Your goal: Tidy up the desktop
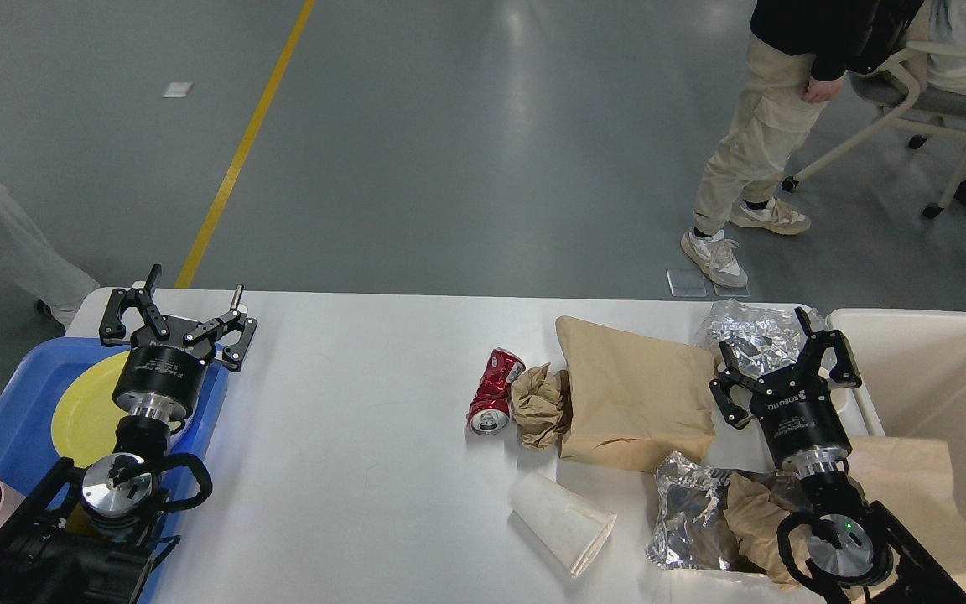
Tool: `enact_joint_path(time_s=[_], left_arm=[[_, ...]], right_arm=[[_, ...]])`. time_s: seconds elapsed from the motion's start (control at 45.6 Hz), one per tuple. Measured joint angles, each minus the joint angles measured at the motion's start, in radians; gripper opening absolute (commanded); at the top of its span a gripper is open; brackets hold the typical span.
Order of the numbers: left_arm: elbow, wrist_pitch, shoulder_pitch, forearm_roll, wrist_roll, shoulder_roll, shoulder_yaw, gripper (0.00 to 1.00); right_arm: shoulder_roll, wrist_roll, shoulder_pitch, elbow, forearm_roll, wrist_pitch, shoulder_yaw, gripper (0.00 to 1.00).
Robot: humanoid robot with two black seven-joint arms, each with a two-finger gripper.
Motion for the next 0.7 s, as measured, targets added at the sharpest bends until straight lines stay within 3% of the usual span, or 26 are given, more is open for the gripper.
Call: enact_joint_path(time_s=[0.263,0.439,0.702], left_arm=[[0.059,-0.047,0.009,0.01,0.017,0.044,0.005,0.96],[0.154,-0.186,0.0,0.012,0.006,0.051,0.005,0.96],[0.165,-0.201,-0.003,0.022,-0.005,0.043,0.009,0.96]], right_arm=[[0.0,0.0,0.0,-0.002,0.0,0.0,0.0,1.0],[0.0,-0.001,0.0,-0.002,0.0,0.0,0.0,1.0],[0.0,-0.001,0.0,-0.002,0.0,0.0,0.0,1.0]])
